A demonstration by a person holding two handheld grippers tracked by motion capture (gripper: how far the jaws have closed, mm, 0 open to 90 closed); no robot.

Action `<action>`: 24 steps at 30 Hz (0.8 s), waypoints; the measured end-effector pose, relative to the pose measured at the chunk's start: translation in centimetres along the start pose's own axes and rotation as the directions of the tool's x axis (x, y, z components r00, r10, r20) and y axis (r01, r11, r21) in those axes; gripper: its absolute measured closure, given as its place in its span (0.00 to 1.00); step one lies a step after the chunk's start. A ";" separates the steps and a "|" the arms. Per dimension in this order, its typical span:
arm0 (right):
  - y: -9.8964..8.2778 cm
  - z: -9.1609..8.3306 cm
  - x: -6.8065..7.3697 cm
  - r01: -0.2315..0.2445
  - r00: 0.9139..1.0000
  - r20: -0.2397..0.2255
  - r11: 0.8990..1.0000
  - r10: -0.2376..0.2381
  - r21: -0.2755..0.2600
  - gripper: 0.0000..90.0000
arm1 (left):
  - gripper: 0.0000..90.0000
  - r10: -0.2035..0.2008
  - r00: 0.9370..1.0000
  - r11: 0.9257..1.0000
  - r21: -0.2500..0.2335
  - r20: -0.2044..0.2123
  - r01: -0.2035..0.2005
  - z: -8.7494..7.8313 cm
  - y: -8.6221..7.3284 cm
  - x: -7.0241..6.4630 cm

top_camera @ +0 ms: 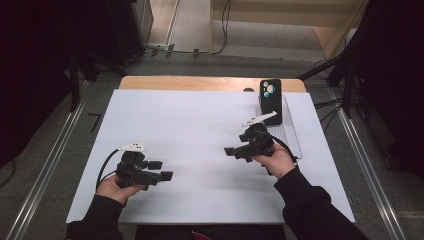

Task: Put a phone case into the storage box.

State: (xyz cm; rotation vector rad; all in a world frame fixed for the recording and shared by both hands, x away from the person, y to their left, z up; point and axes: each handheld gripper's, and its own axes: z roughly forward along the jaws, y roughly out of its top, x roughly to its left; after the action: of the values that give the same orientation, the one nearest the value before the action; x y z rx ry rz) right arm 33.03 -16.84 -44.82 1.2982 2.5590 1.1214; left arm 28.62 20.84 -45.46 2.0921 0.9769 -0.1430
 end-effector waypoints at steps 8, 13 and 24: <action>-1.4 -0.8 0.0 0.007 1.000 -0.023 1.000 -0.007 -0.001 0.17 | 0.32 0.010 1.000 1.000 0.008 0.010 -0.011 0.1 0.0 -0.2; -2.3 -1.0 0.1 0.027 1.000 -0.017 1.000 -0.027 0.009 0.17 | 0.32 0.017 1.000 1.000 0.013 0.018 -0.018 0.2 0.0 -0.4; -3.9 -2.0 0.3 -0.010 0.999 -0.048 1.000 0.009 -0.009 0.17 | 0.32 0.023 0.999 1.000 0.015 0.022 -0.023 0.1 0.0 -0.6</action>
State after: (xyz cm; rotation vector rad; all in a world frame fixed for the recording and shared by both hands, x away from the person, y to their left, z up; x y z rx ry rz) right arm 29.53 -19.22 -45.75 1.2983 2.5805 1.1786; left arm 28.21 20.38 -45.30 2.1108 0.9408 -0.1618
